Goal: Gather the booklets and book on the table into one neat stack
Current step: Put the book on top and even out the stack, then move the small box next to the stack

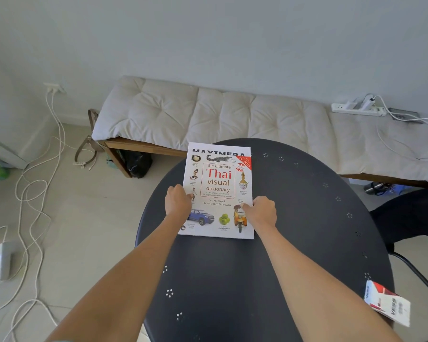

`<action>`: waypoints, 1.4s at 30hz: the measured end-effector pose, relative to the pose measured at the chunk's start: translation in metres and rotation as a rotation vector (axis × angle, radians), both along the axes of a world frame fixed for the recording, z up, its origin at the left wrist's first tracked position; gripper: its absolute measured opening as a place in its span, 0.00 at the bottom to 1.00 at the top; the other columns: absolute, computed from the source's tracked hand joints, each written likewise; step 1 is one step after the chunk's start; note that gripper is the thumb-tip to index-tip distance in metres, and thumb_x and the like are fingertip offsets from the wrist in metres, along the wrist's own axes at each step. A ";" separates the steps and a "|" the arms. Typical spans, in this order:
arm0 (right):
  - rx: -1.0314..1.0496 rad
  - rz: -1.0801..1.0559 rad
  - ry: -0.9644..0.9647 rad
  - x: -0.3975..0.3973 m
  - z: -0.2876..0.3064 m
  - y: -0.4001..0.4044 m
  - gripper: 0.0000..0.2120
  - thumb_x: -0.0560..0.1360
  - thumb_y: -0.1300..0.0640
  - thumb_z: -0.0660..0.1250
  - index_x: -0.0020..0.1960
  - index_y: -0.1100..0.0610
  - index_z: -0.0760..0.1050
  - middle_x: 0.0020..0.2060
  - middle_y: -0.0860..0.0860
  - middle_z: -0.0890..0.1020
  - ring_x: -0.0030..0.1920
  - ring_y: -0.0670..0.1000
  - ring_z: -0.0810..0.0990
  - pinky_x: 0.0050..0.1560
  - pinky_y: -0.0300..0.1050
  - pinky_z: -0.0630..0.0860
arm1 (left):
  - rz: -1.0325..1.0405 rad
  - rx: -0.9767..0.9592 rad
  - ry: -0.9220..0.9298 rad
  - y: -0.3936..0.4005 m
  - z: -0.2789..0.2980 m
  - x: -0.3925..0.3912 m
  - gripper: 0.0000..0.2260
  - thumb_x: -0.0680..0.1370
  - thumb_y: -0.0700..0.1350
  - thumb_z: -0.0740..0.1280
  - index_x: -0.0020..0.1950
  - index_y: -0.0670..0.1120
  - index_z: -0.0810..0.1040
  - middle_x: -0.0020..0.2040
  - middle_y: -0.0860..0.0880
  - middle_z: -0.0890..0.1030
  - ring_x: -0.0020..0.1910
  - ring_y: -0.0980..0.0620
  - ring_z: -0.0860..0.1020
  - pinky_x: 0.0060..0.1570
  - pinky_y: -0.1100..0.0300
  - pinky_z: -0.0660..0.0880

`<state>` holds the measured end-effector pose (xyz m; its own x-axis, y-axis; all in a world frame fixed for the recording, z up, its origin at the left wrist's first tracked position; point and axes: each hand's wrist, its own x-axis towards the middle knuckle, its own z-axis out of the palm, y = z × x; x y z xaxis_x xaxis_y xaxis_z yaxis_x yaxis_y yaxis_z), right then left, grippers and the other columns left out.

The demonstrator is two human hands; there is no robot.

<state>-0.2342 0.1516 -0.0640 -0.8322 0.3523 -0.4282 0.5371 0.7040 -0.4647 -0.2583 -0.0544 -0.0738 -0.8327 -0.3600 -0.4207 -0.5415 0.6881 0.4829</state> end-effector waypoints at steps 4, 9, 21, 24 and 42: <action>0.067 0.050 0.003 0.016 0.005 0.004 0.13 0.76 0.47 0.65 0.54 0.56 0.75 0.52 0.52 0.82 0.45 0.51 0.81 0.37 0.43 0.76 | -0.023 0.032 0.017 0.004 0.007 0.006 0.14 0.80 0.46 0.62 0.62 0.39 0.72 0.60 0.41 0.74 0.48 0.50 0.73 0.46 0.59 0.72; 0.139 0.114 0.003 0.056 0.011 0.034 0.20 0.78 0.49 0.62 0.68 0.55 0.70 0.60 0.54 0.75 0.59 0.55 0.77 0.50 0.48 0.76 | -0.120 -0.037 0.109 0.014 0.016 0.033 0.18 0.81 0.48 0.60 0.68 0.40 0.68 0.67 0.43 0.70 0.64 0.46 0.71 0.61 0.53 0.72; 0.369 0.116 -0.052 0.159 0.032 0.193 0.27 0.74 0.62 0.61 0.73 0.56 0.64 0.66 0.55 0.71 0.67 0.58 0.68 0.64 0.51 0.68 | -0.847 -0.086 0.187 0.130 0.007 0.155 0.26 0.82 0.54 0.53 0.77 0.45 0.56 0.79 0.49 0.52 0.78 0.51 0.51 0.76 0.58 0.47; 0.427 0.101 -0.159 0.186 0.034 0.240 0.34 0.71 0.62 0.65 0.75 0.56 0.60 0.66 0.55 0.70 0.67 0.58 0.67 0.65 0.50 0.68 | -0.988 -0.097 0.156 0.150 -0.006 0.180 0.27 0.82 0.56 0.51 0.78 0.46 0.53 0.80 0.50 0.48 0.79 0.52 0.47 0.76 0.59 0.44; 0.407 0.049 -0.178 0.227 0.001 0.289 0.33 0.71 0.58 0.71 0.73 0.58 0.62 0.60 0.58 0.74 0.59 0.59 0.74 0.58 0.51 0.74 | -1.032 -0.237 0.242 0.150 -0.039 0.203 0.32 0.74 0.62 0.31 0.76 0.49 0.37 0.78 0.52 0.38 0.79 0.53 0.42 0.73 0.59 0.37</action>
